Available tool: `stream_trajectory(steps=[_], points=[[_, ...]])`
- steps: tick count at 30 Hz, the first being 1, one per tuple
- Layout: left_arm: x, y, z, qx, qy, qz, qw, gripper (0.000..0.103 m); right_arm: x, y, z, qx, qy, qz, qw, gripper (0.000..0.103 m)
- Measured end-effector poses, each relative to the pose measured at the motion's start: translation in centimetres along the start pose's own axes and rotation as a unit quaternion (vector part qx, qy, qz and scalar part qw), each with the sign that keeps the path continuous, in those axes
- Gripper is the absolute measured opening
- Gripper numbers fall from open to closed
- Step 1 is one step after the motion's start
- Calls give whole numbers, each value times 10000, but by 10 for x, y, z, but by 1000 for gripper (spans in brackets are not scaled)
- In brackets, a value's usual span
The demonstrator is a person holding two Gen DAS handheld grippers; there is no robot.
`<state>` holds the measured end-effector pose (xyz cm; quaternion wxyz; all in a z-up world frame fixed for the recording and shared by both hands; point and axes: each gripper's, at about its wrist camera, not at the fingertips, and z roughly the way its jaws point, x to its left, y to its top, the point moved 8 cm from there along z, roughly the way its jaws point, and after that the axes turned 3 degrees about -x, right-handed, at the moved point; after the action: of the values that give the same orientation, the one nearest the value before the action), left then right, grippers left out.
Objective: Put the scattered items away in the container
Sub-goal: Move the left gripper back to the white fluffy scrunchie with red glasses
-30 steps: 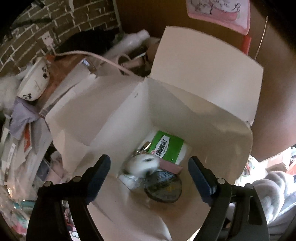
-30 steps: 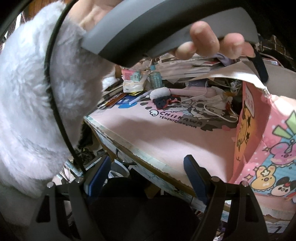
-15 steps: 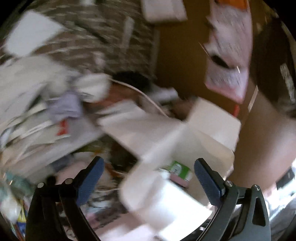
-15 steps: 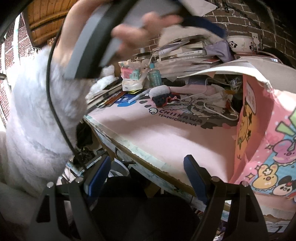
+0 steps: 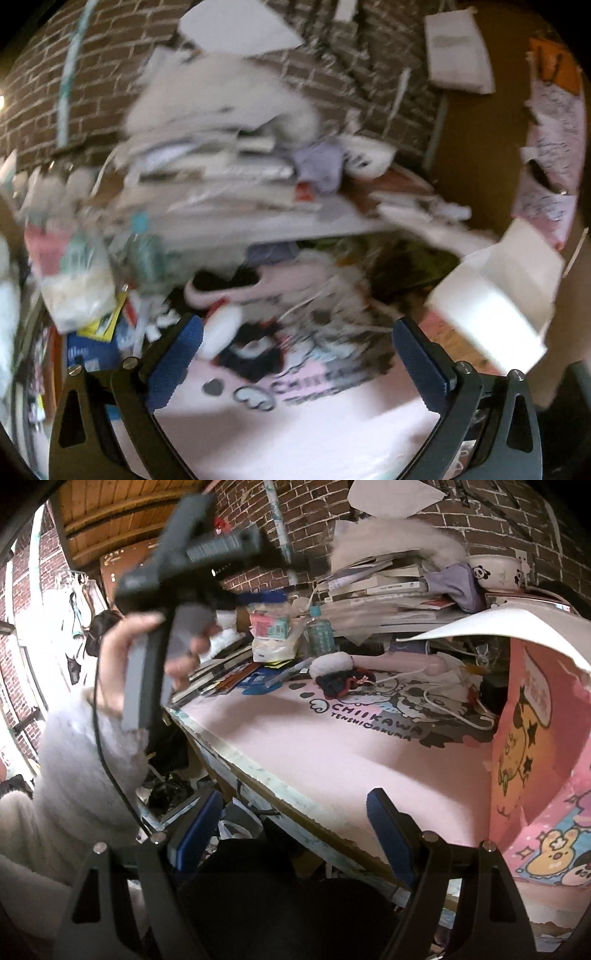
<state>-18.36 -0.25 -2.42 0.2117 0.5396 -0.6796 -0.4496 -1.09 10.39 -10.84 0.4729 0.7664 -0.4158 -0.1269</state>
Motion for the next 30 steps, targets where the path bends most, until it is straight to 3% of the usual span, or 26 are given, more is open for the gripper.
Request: stream_trajectory(steps=[10,27,29,30], points=[[28,-20,46,350,423,138,9984,103,-3,-2,2,63,-20,23,10000,78],[49,-19,87,750,490,195,9958,102,-1,-4,5,104,-32,-21,9999,78],[49,-21,90,816,433,184,9955,98,-2,-4,5,108,-32,-12,9999,78],[49,-23,92,878,435,190,9950,90,-1,-4,5,111,-31,-5,9999,78]])
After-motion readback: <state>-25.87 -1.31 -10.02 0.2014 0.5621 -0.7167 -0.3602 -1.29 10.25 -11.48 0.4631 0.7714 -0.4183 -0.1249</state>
